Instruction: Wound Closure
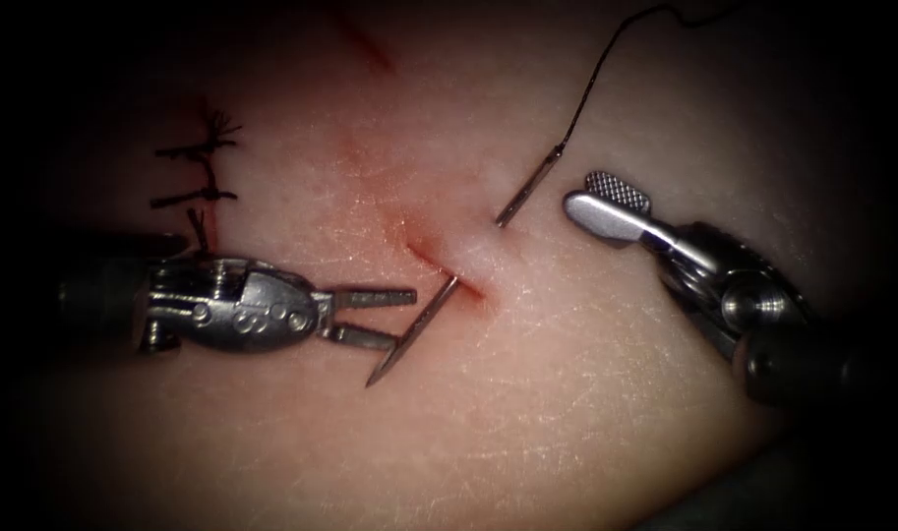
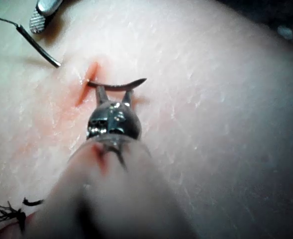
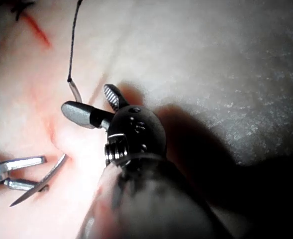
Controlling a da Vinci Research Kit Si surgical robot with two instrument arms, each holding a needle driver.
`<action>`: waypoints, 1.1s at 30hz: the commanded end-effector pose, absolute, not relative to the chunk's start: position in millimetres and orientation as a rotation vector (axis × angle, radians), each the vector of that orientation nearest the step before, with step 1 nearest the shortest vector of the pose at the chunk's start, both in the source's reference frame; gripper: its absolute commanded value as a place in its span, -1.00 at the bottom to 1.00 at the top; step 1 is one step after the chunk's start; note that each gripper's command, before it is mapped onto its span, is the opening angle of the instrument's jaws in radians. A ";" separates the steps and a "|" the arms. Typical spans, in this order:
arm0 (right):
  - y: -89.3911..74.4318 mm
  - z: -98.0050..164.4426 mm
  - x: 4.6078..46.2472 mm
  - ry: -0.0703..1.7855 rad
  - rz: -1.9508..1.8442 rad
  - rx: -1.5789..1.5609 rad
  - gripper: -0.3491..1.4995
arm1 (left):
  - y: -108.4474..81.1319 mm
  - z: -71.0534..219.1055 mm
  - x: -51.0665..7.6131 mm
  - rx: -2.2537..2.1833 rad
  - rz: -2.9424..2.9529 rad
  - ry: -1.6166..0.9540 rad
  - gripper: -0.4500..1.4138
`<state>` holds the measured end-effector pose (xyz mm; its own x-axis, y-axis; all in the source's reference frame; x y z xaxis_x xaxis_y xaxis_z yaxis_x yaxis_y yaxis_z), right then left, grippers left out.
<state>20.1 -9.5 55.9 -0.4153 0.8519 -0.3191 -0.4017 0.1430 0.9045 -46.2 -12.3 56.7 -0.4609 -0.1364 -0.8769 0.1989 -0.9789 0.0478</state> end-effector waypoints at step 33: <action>-11.7 58.0 21.8 1.382 1.482 0.483 0.56 | -12.1 55.7 -49.1 1.443 -2.349 0.136 -1.00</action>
